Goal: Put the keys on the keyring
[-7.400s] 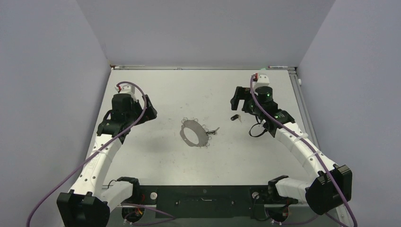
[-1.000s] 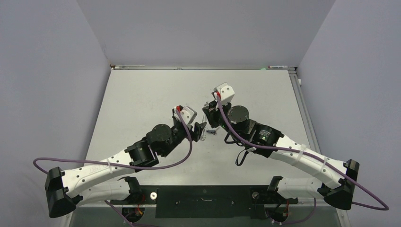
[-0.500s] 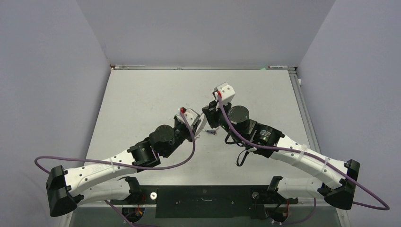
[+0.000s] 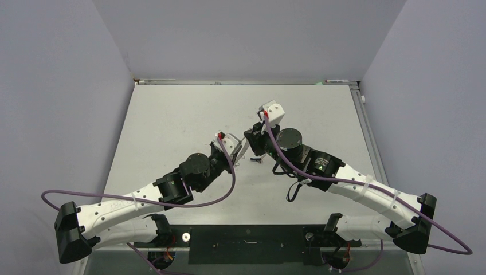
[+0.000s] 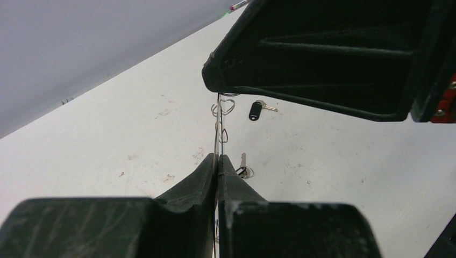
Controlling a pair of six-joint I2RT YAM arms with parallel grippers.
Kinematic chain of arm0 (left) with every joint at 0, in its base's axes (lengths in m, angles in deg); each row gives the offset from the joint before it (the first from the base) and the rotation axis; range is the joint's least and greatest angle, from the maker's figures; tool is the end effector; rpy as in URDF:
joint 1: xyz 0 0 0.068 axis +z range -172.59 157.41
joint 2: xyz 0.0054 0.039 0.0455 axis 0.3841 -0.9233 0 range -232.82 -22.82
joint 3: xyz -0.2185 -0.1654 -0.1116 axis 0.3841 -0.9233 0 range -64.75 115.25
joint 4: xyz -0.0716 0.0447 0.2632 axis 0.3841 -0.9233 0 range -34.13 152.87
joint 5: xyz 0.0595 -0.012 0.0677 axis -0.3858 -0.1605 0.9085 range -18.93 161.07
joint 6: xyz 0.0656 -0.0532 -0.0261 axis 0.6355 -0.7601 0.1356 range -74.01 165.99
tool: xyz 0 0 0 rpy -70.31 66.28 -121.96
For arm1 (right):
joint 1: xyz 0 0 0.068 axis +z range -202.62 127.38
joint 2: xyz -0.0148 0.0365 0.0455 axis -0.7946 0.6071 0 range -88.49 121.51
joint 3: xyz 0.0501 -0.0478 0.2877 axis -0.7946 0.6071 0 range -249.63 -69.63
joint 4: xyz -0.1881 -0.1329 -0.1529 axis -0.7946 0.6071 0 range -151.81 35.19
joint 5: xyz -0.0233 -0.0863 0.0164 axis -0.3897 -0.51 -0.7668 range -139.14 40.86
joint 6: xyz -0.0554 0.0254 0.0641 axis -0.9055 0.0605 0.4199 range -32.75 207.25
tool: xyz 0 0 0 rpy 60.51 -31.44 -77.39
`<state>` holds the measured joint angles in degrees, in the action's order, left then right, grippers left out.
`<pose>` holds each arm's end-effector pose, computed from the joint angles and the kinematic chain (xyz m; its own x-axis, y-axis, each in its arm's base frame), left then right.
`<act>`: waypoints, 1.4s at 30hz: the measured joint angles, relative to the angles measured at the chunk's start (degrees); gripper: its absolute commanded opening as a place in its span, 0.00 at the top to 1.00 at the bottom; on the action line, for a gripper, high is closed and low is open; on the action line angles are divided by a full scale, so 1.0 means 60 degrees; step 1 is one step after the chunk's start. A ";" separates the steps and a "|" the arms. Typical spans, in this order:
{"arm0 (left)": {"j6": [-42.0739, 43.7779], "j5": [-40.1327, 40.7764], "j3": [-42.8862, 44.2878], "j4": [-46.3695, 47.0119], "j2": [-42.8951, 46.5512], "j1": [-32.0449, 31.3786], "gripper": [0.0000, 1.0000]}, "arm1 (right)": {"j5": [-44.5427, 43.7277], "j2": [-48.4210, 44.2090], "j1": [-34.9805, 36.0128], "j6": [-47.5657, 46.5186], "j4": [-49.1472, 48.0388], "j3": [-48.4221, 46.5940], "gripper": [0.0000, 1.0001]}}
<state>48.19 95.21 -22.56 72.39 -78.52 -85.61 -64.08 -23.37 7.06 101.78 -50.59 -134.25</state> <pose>0.1516 -0.2268 0.3386 -0.0074 0.0919 -0.9957 0.6288 0.7747 0.0668 0.1726 0.2549 0.4018 -0.2765 0.0073 -0.9610 -0.6583 0.7270 0.1949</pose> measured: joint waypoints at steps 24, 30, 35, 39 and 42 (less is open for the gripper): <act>0.0149 -0.0018 -0.0364 0.0109 0.0455 -0.0051 1.00 | 0.0459 0.0270 -0.0004 0.0725 0.0073 -0.0244 0.95; 0.0248 0.0109 -0.0423 0.0066 0.0484 -0.0069 1.00 | 0.0463 0.0404 -0.0011 0.0845 0.0095 -0.0284 0.95; 0.0255 0.0160 -0.0423 -0.0106 0.0514 -0.0073 1.00 | 0.0714 0.0506 -0.0029 0.0601 0.0251 -0.0419 0.95; 0.0251 0.0153 -0.0419 -0.0375 0.0525 -0.0113 1.00 | 0.1118 0.0514 -0.0076 0.0291 0.0430 -0.0419 0.95; 0.0251 0.0164 -0.0353 -0.0656 0.0528 -0.0117 1.00 | 0.1355 0.0557 -0.0080 0.0153 0.0474 -0.0419 0.95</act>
<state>49.69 96.19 -24.68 68.46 -75.35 -86.31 -55.95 -20.02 6.58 102.70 -47.75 -136.76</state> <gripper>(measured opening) 0.003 0.055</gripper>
